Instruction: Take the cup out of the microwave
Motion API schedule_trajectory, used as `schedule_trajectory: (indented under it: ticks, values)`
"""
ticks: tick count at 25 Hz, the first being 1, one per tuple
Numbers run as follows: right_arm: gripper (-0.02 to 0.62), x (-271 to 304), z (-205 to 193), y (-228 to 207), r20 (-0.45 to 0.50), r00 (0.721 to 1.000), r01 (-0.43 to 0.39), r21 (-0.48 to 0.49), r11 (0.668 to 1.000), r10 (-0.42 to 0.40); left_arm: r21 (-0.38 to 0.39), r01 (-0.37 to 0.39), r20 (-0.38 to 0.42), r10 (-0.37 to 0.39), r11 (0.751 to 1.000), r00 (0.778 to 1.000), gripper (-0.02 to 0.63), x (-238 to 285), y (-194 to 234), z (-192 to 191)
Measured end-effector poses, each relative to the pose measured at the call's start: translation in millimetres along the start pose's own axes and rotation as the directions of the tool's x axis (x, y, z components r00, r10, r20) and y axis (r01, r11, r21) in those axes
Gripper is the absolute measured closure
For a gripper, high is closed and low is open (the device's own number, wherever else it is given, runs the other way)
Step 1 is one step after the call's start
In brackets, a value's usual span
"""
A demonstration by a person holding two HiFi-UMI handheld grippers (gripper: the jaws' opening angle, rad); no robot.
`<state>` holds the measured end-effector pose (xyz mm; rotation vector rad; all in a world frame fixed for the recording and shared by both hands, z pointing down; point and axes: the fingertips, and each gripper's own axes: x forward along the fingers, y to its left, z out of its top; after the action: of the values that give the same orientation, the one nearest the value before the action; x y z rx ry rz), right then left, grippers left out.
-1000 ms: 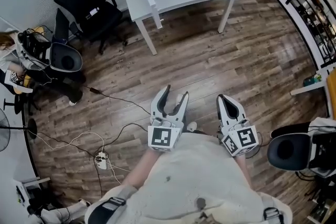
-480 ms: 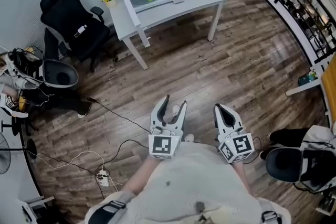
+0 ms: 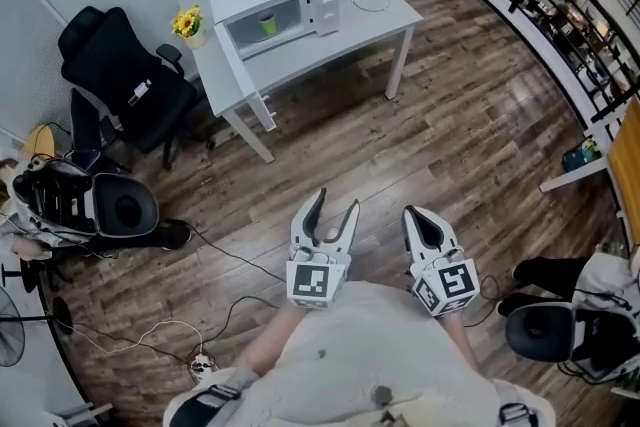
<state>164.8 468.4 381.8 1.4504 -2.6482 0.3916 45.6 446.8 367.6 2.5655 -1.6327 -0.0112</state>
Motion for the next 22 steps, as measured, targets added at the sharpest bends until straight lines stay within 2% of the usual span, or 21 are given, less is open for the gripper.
schedule_trajectory:
  ticks: [7,14,22]
  values:
    - [0.586,53,7,-23,-0.013,0.999,0.040,-0.027,0.999,-0.040,-0.002,0.027,0.003,-0.027,1.000,1.000,0.357,53,45,-12]
    - [0.588,100,20,-27,-0.027,0.998,0.056,-0.014,0.998,-0.056,-0.014,0.035,0.066,-0.034,0.999,0.997,0.357,89,80,14]
    - [0.586,153,32,-34,-0.010,0.998,0.057,-0.012,0.998,-0.057,0.014,0.053,0.006,-0.053,0.998,0.999,0.357,122,113,-4]
